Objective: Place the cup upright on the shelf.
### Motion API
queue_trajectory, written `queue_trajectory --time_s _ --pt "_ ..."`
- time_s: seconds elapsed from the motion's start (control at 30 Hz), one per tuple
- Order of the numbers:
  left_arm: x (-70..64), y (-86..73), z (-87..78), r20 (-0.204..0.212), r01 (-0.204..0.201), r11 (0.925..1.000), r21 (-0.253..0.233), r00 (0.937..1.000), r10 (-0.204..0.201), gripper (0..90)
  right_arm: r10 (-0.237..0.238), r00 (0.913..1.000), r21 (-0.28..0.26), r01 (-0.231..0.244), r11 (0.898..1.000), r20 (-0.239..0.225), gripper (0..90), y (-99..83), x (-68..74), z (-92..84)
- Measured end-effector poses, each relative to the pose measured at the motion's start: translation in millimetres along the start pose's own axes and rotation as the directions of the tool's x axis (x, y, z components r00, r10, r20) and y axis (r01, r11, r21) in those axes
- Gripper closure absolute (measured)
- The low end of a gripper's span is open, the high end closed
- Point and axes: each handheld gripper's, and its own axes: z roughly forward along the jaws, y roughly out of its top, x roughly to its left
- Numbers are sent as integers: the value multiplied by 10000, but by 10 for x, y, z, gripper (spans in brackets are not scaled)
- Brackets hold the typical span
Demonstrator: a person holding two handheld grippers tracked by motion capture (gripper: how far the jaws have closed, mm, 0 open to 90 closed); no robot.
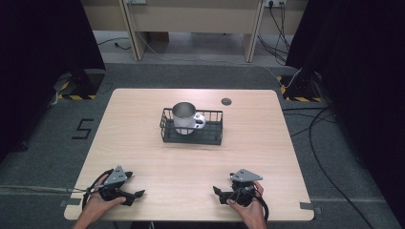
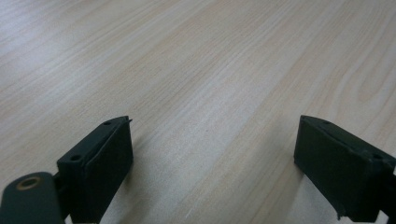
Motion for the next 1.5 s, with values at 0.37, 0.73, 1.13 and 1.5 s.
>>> queue_trajectory --time_s 0.37,0.73,1.13,1.5 --pt "-1 0 0 -1 3 10000 -4 10000 -3 109 -331 9992 701 315 9970 215 151 -46 90 -7" --pt "-1 0 0 -5 -1 10000 -3 10000 1 109 -1063 9926 1123 992 9887 592 86 -62 152 8" --pt "-1 0 0 -4 -1 10000 -3 10000 1 109 -1091 9925 1183 1020 9877 548 74 -61 154 10" --pt "-2 -1 1 -15 -1 10000 -11 10000 1 109 -1108 9925 1209 1038 9872 525 67 -61 153 12"
